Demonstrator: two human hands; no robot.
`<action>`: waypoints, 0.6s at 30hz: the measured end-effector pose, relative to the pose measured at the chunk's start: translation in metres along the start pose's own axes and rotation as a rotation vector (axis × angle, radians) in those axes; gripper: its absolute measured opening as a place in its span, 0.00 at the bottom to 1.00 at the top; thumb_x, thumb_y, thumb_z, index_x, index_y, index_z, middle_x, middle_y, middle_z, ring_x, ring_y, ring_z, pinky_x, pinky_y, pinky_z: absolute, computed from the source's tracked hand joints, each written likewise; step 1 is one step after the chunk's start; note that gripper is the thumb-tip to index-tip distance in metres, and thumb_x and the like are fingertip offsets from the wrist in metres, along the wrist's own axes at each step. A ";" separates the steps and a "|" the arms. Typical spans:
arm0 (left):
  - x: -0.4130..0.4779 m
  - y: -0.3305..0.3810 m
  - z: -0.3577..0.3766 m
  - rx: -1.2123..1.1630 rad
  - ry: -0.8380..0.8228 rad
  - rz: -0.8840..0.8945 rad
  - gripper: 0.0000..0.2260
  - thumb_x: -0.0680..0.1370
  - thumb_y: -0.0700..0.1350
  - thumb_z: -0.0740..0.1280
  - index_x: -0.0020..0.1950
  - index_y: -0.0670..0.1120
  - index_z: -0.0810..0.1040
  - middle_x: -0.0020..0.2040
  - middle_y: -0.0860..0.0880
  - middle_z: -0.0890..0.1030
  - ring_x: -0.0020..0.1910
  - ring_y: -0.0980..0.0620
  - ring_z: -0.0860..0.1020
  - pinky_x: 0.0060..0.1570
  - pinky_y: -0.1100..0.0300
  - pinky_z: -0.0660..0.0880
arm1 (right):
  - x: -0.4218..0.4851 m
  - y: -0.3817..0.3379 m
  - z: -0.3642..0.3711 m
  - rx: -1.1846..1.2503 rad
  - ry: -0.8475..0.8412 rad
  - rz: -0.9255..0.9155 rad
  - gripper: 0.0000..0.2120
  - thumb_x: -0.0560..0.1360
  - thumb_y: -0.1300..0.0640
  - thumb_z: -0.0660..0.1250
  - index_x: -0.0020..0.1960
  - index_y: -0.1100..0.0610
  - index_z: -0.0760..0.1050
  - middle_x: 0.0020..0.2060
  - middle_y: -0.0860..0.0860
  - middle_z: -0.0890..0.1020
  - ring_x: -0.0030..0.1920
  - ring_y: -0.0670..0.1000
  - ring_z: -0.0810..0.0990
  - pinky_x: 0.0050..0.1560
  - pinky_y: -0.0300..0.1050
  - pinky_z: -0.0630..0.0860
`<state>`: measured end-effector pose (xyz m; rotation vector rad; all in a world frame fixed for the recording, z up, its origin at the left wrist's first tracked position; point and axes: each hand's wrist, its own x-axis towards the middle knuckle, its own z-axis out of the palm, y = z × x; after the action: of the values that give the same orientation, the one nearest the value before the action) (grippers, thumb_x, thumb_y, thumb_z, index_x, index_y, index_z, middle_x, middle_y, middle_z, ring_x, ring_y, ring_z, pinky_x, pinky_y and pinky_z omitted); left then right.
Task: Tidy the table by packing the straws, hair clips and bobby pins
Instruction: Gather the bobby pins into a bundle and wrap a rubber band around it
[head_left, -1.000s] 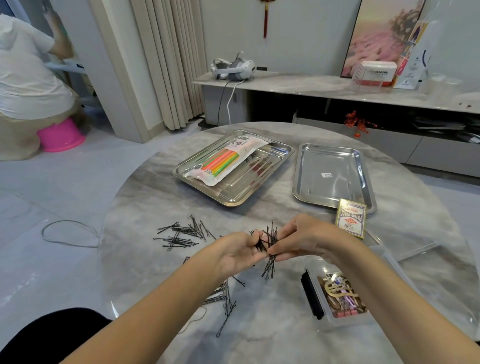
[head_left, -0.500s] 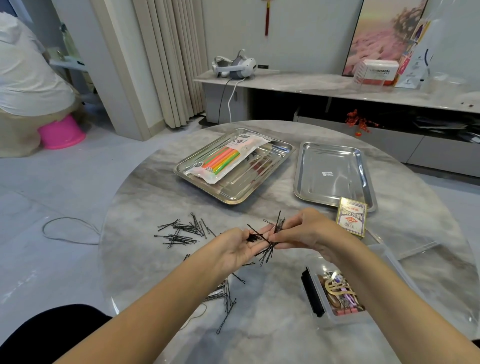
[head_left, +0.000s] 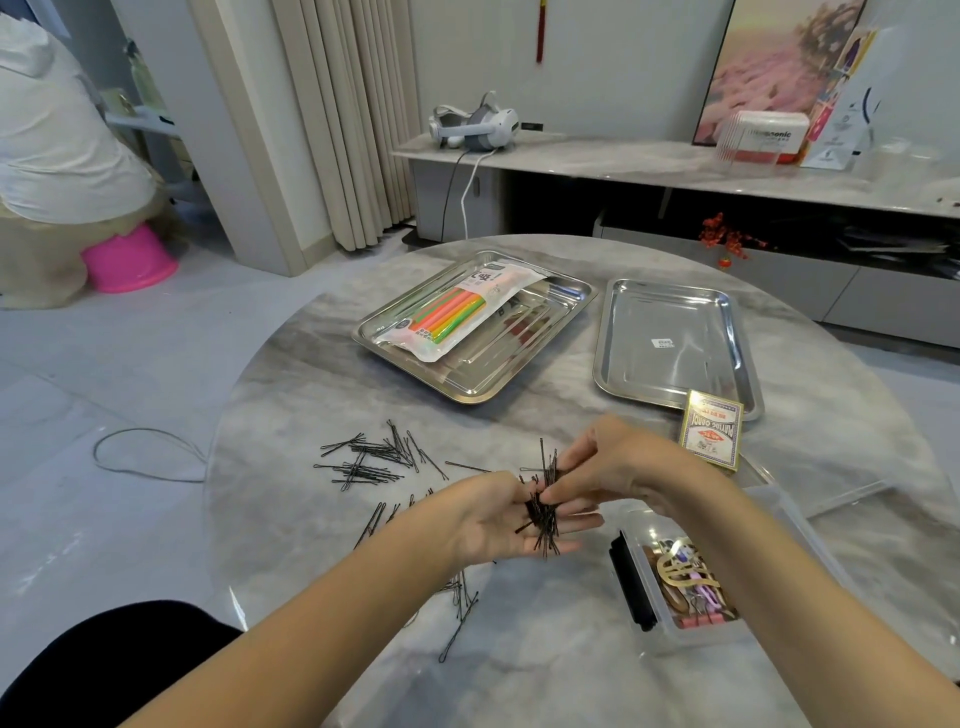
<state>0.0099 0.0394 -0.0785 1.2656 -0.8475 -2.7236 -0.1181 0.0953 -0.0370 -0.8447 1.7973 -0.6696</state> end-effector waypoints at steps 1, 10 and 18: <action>0.001 0.000 -0.002 -0.015 -0.007 -0.001 0.18 0.82 0.37 0.44 0.53 0.37 0.74 0.47 0.36 0.82 0.43 0.40 0.83 0.56 0.45 0.74 | 0.001 0.000 0.002 -0.017 0.000 0.007 0.15 0.65 0.70 0.75 0.50 0.65 0.75 0.34 0.56 0.83 0.25 0.47 0.81 0.33 0.37 0.80; 0.002 -0.002 0.004 0.018 -0.001 0.076 0.31 0.78 0.65 0.46 0.53 0.40 0.74 0.40 0.40 0.80 0.37 0.47 0.83 0.47 0.52 0.79 | 0.007 0.002 0.005 -0.223 0.049 -0.043 0.17 0.62 0.65 0.79 0.49 0.65 0.80 0.35 0.57 0.83 0.31 0.49 0.81 0.39 0.42 0.82; 0.005 -0.005 0.004 0.061 0.017 0.184 0.18 0.82 0.52 0.54 0.48 0.44 0.79 0.35 0.46 0.77 0.30 0.53 0.76 0.32 0.64 0.77 | 0.007 0.003 0.004 -0.296 0.092 -0.135 0.09 0.66 0.62 0.77 0.46 0.63 0.83 0.40 0.58 0.85 0.36 0.50 0.83 0.44 0.40 0.82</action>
<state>0.0045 0.0441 -0.0822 1.1553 -0.9994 -2.5590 -0.1163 0.0916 -0.0443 -1.1576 1.9654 -0.5419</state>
